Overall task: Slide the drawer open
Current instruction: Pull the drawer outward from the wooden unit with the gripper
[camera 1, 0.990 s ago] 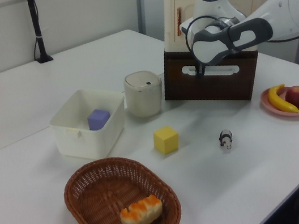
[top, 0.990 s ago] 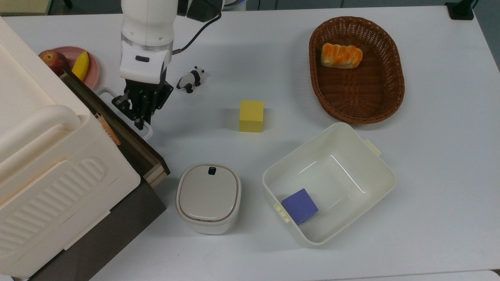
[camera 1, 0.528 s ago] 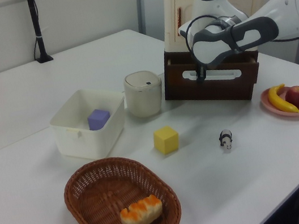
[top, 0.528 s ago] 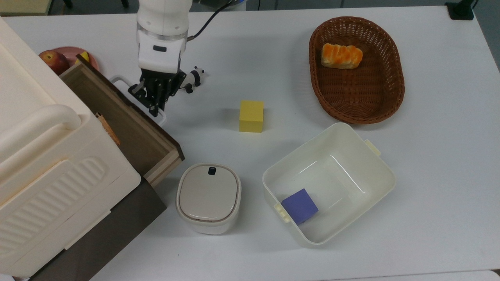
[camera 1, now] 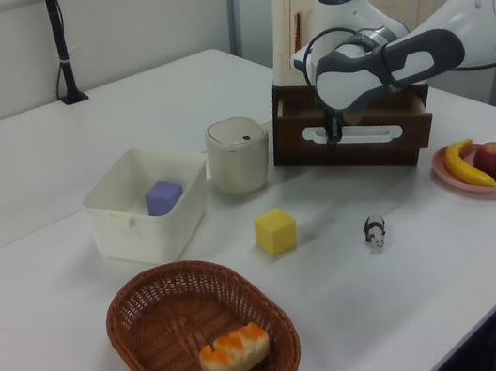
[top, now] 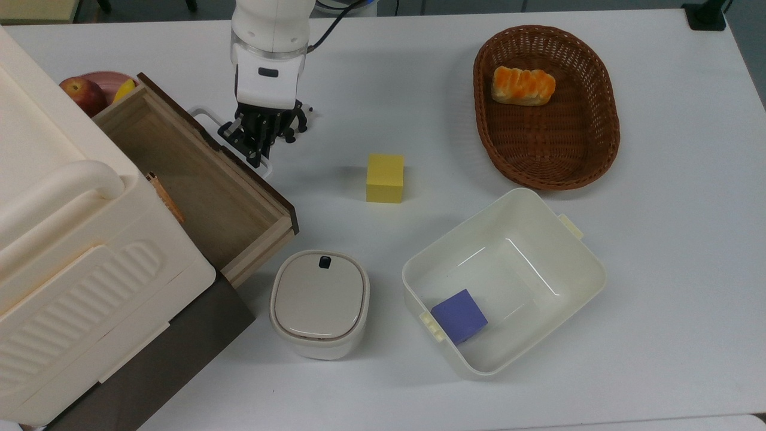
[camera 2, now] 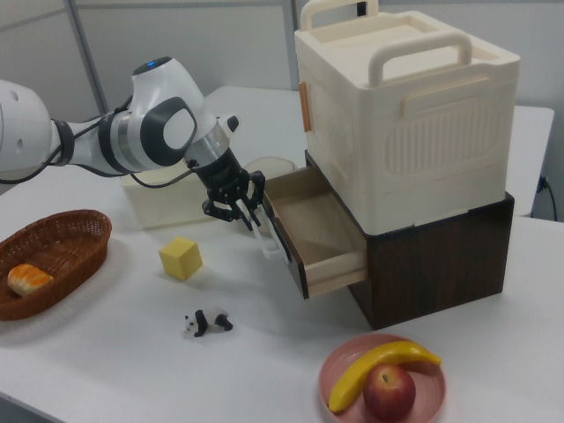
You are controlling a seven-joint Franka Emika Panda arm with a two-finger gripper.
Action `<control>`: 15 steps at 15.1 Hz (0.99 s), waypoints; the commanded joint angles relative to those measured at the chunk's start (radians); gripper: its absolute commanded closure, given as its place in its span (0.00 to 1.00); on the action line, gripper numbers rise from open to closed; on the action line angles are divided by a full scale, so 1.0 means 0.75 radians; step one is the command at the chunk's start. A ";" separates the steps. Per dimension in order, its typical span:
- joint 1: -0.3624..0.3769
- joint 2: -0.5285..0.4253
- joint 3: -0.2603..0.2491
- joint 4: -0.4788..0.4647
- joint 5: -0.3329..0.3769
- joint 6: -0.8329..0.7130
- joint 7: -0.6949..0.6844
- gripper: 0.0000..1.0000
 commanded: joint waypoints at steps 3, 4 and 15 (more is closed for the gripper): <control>0.021 -0.009 -0.005 -0.018 -0.007 -0.013 0.012 0.25; 0.019 -0.009 -0.005 -0.010 -0.007 -0.015 0.015 0.00; 0.023 -0.017 0.018 -0.002 -0.001 -0.041 0.092 0.89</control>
